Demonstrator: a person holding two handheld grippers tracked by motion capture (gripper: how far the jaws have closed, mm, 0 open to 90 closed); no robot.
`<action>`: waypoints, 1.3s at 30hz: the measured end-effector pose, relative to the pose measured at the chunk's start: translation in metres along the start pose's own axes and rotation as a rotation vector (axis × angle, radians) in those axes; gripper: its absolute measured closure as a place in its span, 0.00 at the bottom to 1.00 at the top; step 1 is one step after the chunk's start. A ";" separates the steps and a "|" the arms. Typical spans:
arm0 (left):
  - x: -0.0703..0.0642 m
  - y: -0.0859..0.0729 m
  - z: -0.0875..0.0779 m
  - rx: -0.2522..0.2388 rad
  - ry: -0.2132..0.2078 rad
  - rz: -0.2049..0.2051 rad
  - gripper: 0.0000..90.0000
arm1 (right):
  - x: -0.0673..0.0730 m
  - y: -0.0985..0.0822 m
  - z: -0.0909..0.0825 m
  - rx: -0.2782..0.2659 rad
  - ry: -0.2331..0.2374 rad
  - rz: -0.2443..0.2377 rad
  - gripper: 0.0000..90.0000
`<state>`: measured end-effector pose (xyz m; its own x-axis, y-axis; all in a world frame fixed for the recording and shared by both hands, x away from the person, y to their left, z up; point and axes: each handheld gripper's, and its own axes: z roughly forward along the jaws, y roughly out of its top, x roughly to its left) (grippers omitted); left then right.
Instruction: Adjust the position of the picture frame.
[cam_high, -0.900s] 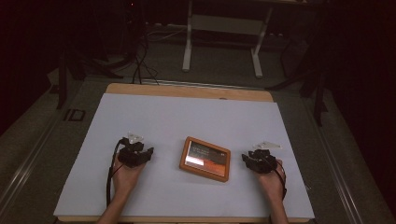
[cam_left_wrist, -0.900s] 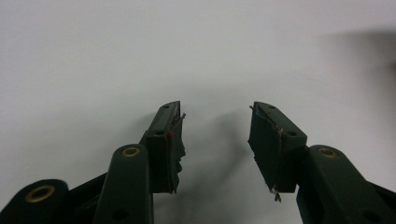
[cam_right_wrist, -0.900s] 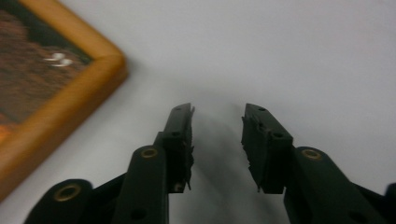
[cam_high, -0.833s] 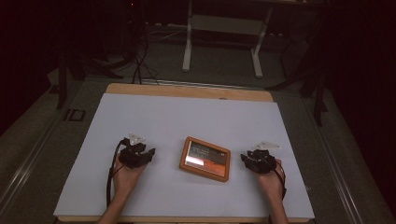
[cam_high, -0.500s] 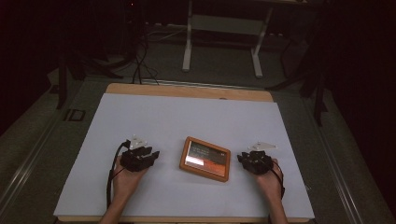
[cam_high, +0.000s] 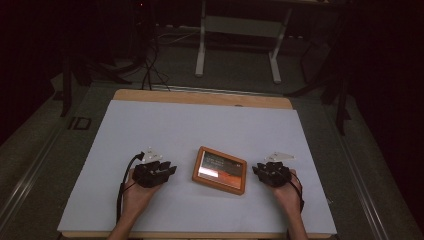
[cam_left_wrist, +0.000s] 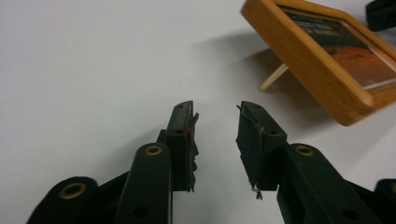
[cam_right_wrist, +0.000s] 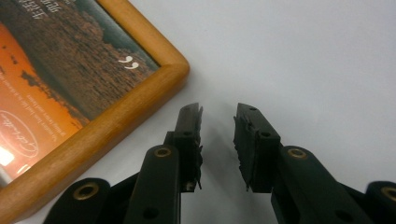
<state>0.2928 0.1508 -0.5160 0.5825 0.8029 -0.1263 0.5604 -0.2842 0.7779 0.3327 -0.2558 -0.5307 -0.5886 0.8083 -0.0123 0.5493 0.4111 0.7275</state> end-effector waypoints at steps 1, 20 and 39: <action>-0.001 0.000 0.000 0.001 -0.003 0.005 0.75 | 0.001 0.000 0.000 0.000 0.001 -0.004 0.78; -0.035 0.009 -0.005 -0.016 -0.149 0.151 1.00 | 0.003 0.019 -0.003 -0.052 0.028 -0.015 1.00; -0.069 0.006 0.017 0.037 -0.203 0.253 1.00 | 0.002 0.050 0.034 -0.039 0.088 -0.018 1.00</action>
<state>0.2657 0.0849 -0.5130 0.8097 0.5843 -0.0548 0.4015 -0.4834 0.7779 0.3792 -0.2190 -0.5172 -0.6490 0.7601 0.0332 0.5158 0.4075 0.7536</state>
